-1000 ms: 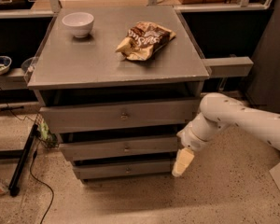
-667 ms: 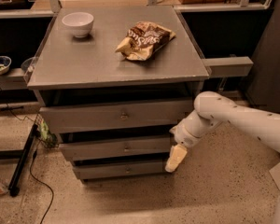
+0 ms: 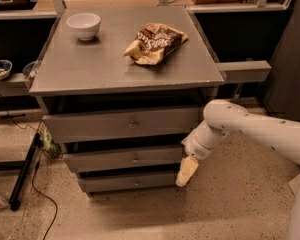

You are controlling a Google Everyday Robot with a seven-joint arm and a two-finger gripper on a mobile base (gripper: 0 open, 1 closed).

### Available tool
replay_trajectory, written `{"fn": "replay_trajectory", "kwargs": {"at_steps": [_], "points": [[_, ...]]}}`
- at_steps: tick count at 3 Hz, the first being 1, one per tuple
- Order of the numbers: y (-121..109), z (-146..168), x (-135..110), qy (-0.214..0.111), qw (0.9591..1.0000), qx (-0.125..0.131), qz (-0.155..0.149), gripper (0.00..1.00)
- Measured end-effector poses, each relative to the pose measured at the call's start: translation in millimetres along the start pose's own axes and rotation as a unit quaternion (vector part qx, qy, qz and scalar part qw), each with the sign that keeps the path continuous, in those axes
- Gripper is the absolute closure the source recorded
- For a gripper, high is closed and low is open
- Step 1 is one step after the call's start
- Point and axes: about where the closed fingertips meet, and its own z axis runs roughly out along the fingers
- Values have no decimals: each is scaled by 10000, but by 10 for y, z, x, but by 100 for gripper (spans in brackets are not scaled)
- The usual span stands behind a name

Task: Open middle drawer

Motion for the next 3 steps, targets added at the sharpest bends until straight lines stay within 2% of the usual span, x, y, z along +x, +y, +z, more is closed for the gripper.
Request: {"fn": "replay_trajectory", "kwargs": {"at_steps": [2, 3], "points": [[-161, 296, 62, 39, 9999, 117, 56, 0], [-235, 448, 16, -65, 9999, 76, 13, 0]]}}
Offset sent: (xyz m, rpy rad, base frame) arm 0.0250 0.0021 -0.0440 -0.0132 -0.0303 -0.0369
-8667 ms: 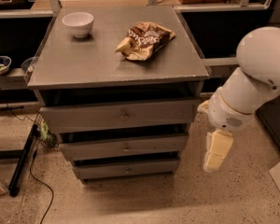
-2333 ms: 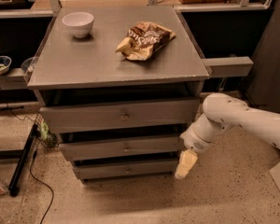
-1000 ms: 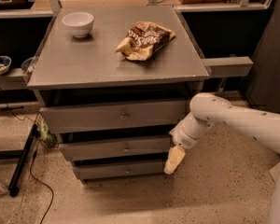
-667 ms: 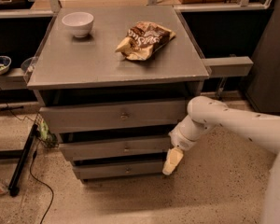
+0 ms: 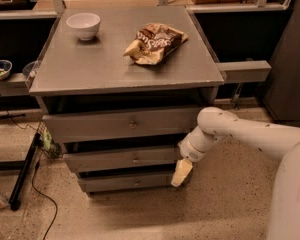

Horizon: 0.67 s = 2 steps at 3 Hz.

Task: Open middle drawer

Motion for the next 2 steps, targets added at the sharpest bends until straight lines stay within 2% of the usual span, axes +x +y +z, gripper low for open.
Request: {"fn": "replay_trajectory", "kwargs": {"at_steps": [2], "points": [[-39, 64, 14, -32, 9999, 98, 80, 0]]}}
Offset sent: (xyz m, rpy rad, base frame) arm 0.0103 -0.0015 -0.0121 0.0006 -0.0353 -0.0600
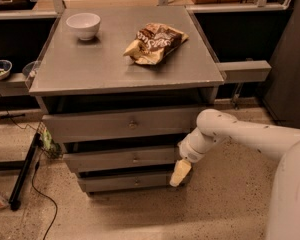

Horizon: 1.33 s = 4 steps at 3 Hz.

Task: Open middle drawer

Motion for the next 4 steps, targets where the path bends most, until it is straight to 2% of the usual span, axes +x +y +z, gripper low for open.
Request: {"fn": "replay_trajectory", "kwargs": {"at_steps": [1, 2, 4], "points": [[-132, 55, -62, -99, 9998, 143, 71, 0], [-400, 134, -291, -216, 9993, 299, -13, 0], [-442, 280, -240, -200, 9996, 181, 55, 0]]}}
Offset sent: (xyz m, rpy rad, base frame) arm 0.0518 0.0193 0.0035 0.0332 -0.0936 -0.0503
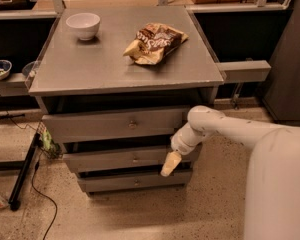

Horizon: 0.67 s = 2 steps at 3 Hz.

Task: Open middle drawer

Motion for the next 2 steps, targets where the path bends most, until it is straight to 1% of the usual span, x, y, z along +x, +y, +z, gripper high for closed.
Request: {"fn": "replay_trajectory", "kwargs": {"at_steps": [2], "points": [[-58, 272, 89, 24, 9997, -235, 115, 0]]}}
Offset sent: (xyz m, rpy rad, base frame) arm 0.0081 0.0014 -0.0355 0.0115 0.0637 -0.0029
